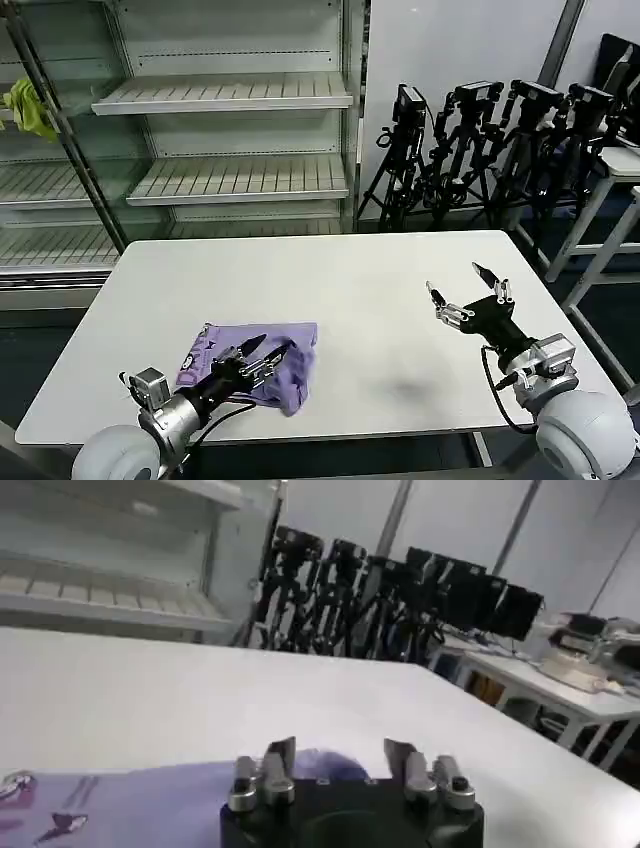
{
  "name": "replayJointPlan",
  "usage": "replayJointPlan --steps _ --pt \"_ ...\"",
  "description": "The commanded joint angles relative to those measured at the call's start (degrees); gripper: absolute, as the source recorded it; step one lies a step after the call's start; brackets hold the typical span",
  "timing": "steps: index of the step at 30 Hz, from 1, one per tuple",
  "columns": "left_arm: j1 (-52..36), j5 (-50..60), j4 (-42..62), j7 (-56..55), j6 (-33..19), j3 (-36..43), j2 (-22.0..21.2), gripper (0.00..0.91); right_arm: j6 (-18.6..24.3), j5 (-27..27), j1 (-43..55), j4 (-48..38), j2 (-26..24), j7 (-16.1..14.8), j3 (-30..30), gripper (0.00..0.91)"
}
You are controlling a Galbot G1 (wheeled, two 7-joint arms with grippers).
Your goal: Fold and organize the clothes.
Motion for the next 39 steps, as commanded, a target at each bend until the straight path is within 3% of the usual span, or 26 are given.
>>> replayJointPlan --steps 1,11,23,39 --pt "1.3 -1.1 -5.2 -0.2 0.2 -4.3 0.2 0.907 0.1 -0.1 -0.1 0.2 0.1 -0.1 -0.1 0.907" --pt "1.3 0.1 3.7 -0.9 -0.4 -13.9 2.0 0.907 0.6 -1.2 0.0 0.7 1.2 -0.4 -2.3 0.907" --pt "3.6 5.9 15.7 -1.2 -0.8 -13.4 -0.6 0.907 1.1 0.1 1.5 0.6 0.1 -0.4 -1.8 0.907" --pt "5.2 5.8 13.7 -0.4 -0.8 -12.9 -1.0 0.907 1.2 0.1 1.1 1.5 0.4 -0.4 -1.3 0.907"
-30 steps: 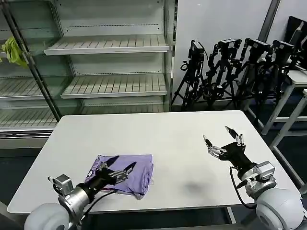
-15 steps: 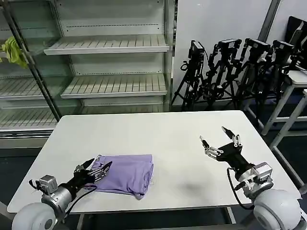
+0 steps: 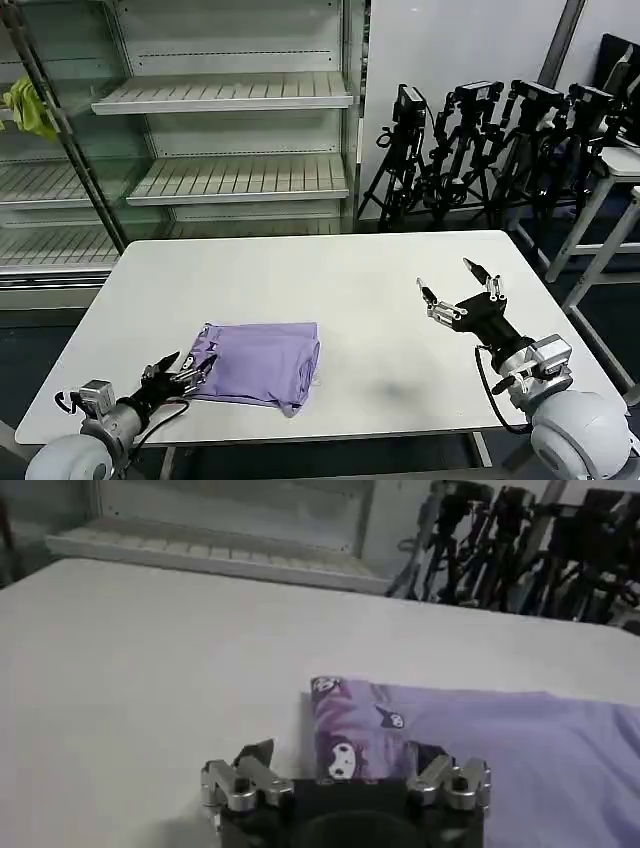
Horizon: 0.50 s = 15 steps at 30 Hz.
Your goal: Fold and organize the clothes.
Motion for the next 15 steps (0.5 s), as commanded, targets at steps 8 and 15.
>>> replayJointPlan --steps 8,15 --pt "1.5 1.0 0.8 0.8 -0.2 -0.5 -0.6 0.151 0.0 0.1 -1.3 0.8 0.2 0.1 1.3 0.907" --pt "2.0 0.9 -0.7 1.0 -0.3 -0.7 -0.8 0.121 0.1 0.1 -2.4 1.4 0.5 0.0 2.2 0.907"
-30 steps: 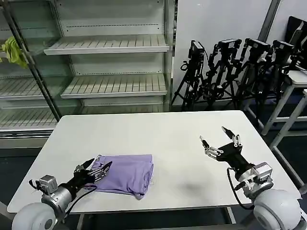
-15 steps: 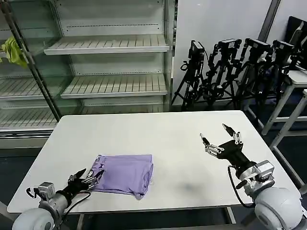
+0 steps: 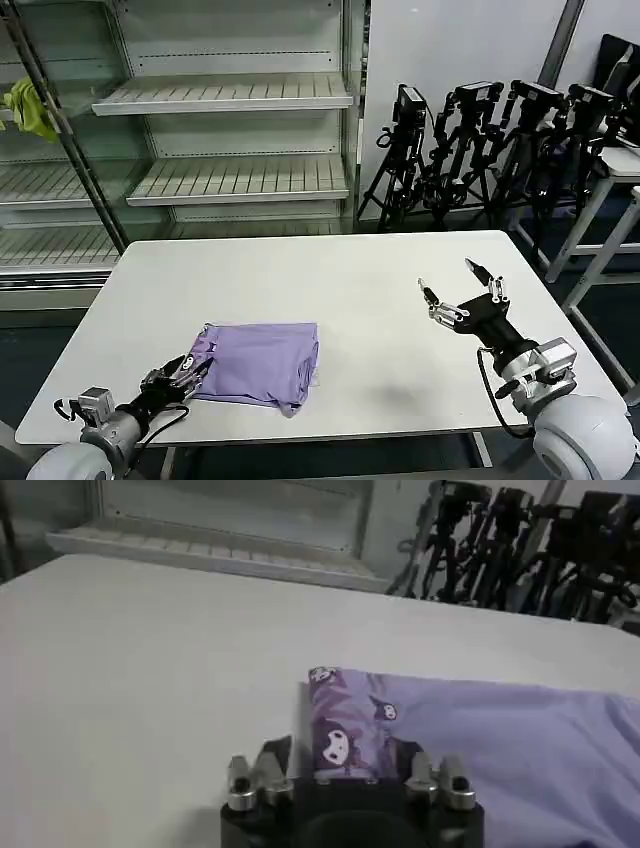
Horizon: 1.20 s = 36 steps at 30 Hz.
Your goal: Fold and organize the clothes.
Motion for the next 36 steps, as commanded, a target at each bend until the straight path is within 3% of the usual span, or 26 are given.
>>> replayJointPlan --steps 1,22,36 --pt "0.4 0.3 -0.5 0.1 0.1 -0.3 -0.1 0.121 0.0 0.0 -0.7 0.3 0.0 0.0 0.6 0.907" --pt "0.8 -1.6 -2.1 -0.2 0.0 -3.0 1.6 0.081 0.4 0.1 -2.5 1.6 0.1 0.0 3.1 0.907" --pt "4.0 -5.7 0.0 -1.2 1.1 -18.2 10.5 0.071 1.3 0.0 -0.2 0.1 0.2 -0.4 1.0 0.907"
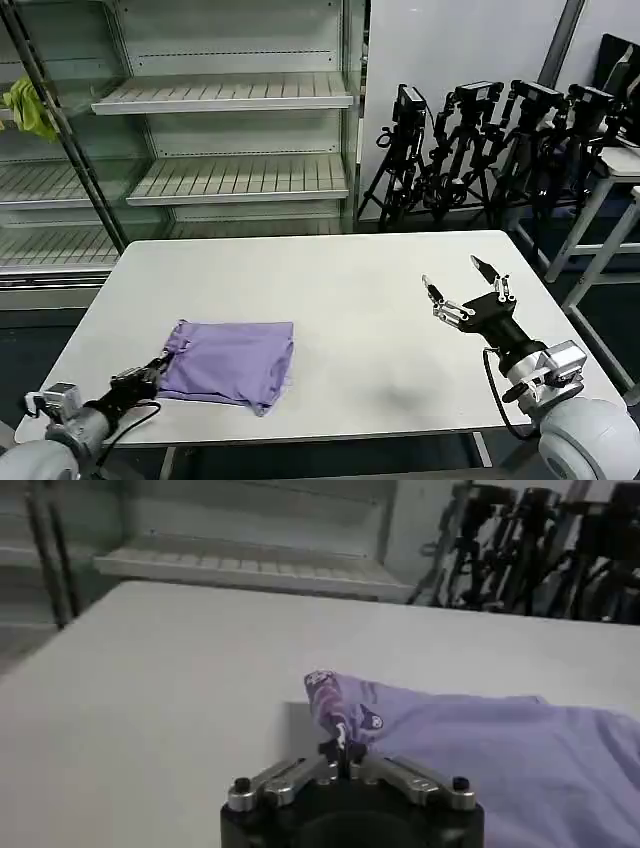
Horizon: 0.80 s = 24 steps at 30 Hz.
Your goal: Fold and organize the clothes.
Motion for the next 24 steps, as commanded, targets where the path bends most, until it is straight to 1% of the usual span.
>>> replayJointPlan --steps 1,5,8,11,16,20,22,24 --pt "1.7 -2.5 1.1 -0.8 0.6 -11.3 6.5 0.071 0.3 0.0 1.0 -0.5 -0.1 0.0 -0.5 0.907" --pt "2.9 -2.7 2.1 -1.1 0.9 -18.0 11.0 0.071 0.6 0.2 1.8 -1.1 -0.5 -0.2 -0.8 0.907" --pt "2.9 -3.1 3.3 -1.1 1.1 -21.7 14.5 0.071 0.8 0.6 2.3 -1.4 -0.6 -0.3 -0.9 0.907" --pt "3.3 -3.7 4.8 -1.1 1.3 -24.8 17.9 0.071 0.9 0.8 2.7 -1.6 -0.4 -0.4 -0.9 0.907" --pt "3.4 -1.9 6.0 -0.5 0.8 -27.8 21.8 0.071 1.4 0.8 2.6 -2.0 -0.2 -0.6 -0.8 0.907" --pt "1.9 0.1 4.3 -0.3 0.4 -28.3 22.2 0.071 1.5 1.0 2.2 -2.0 -0.1 -0.6 -0.1 0.907" --pt "1.7 -0.5 1.9 -0.4 0.7 -27.1 21.0 0.071 1.6 1.1 1.5 -2.0 -0.1 -0.6 0.6 0.907" --pt "1.8 -2.7 -1.4 -1.4 1.4 -24.3 18.9 0.081 1.8 1.1 1.0 -2.0 -0.1 -0.6 0.9 0.907"
